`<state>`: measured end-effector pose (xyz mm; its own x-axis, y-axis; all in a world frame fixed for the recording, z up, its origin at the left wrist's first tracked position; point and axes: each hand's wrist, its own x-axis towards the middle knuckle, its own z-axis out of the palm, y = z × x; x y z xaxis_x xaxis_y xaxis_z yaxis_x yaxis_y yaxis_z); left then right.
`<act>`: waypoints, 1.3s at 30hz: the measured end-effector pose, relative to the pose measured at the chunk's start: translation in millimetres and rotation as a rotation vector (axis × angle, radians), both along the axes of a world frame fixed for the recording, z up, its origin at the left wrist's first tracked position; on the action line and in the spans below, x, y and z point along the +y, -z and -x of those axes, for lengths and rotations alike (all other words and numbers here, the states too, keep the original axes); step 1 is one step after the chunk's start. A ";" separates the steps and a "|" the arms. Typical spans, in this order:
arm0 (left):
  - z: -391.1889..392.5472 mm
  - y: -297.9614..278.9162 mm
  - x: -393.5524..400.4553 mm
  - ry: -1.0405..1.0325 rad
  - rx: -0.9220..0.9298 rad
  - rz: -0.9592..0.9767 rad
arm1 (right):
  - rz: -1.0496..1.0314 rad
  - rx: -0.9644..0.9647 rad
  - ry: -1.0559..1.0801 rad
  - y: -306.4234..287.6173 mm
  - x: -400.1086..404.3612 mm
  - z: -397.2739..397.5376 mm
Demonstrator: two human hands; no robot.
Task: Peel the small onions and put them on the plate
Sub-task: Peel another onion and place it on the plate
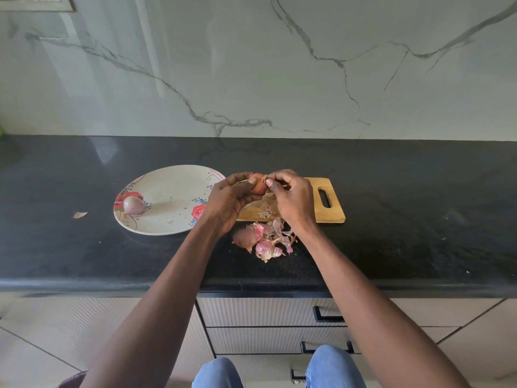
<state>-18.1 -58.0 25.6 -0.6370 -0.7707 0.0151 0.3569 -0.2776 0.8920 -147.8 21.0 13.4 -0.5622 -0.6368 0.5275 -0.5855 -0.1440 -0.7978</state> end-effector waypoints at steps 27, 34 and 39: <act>1.4 -2.1 3.9 0.086 -0.059 -0.018 | -0.171 -0.222 -0.092 -4.2 -4.4 -3.0; 1.4 -0.3 3.0 0.005 -0.066 0.022 | -0.168 -0.185 -0.087 -5.7 -2.7 -4.5; 3.8 3.9 -1.5 -0.026 -0.180 0.066 | -0.156 -0.206 -0.114 -5.0 -2.6 -5.4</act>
<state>-21.9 -59.5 21.6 -0.6142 -0.7878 -0.0462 0.1963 -0.2092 0.9580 -142.4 18.5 18.4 -0.5677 -0.7665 0.3002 -0.3961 -0.0654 -0.9159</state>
